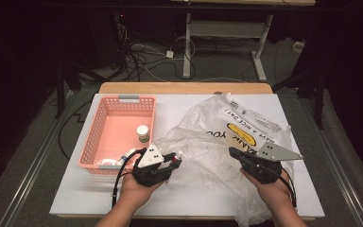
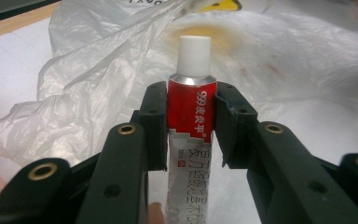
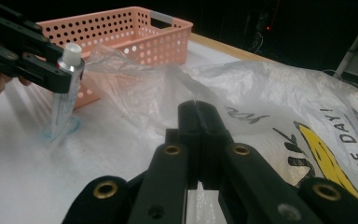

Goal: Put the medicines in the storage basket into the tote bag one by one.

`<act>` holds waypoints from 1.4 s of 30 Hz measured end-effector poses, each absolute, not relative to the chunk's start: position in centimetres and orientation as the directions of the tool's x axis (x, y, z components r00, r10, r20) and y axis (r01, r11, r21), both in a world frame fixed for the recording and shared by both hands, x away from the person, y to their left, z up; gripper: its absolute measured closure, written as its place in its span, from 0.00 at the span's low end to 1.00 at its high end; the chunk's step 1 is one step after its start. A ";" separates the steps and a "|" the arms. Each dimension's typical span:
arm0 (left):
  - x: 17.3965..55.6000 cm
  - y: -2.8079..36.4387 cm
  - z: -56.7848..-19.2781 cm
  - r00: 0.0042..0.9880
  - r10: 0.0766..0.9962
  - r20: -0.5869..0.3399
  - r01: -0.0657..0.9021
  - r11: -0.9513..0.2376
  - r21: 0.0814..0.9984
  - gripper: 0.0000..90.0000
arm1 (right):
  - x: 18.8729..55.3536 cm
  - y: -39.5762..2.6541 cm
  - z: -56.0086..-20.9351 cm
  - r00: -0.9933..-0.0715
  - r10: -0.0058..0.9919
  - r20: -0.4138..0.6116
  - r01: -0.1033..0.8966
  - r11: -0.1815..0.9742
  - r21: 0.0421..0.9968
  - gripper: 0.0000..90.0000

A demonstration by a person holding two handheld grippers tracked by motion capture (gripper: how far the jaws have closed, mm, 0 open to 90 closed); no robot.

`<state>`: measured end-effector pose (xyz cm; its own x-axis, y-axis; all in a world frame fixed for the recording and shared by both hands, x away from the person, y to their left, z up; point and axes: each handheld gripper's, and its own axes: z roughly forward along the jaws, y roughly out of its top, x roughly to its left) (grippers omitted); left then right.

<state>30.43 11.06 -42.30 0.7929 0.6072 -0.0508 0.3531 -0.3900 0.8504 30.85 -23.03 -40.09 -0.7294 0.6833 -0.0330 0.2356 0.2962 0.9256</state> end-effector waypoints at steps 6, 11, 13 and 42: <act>30.4 10.7 -42.1 0.798 0.601 -0.044 0.340 -0.389 0.856 0.73 | 30.4 -22.5 -39.3 -0.740 0.671 -0.043 0.212 0.294 0.932 1.00; 30.2 10.2 -41.4 0.799 0.600 -0.042 0.328 -0.377 0.866 0.73 | 30.7 -21.8 -39.0 -0.747 0.664 -0.046 0.202 0.291 0.935 1.00; 30.1 10.0 -41.1 0.802 0.596 -0.035 0.320 -0.379 0.868 0.73 | 30.9 -21.6 -39.0 -0.745 0.666 -0.038 0.203 0.281 0.938 1.00; 32.6 2.6 -41.3 0.839 0.543 -0.032 0.294 -0.402 0.867 0.73 | 32.9 -22.2 -37.8 -0.732 0.681 -0.002 0.186 0.204 0.961 1.00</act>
<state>32.61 2.61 -41.29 0.8388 0.5434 -0.0321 0.2938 -0.4023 0.8671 32.92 -22.22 -37.79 -0.7322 0.6811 -0.0024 0.1862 0.2036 0.9612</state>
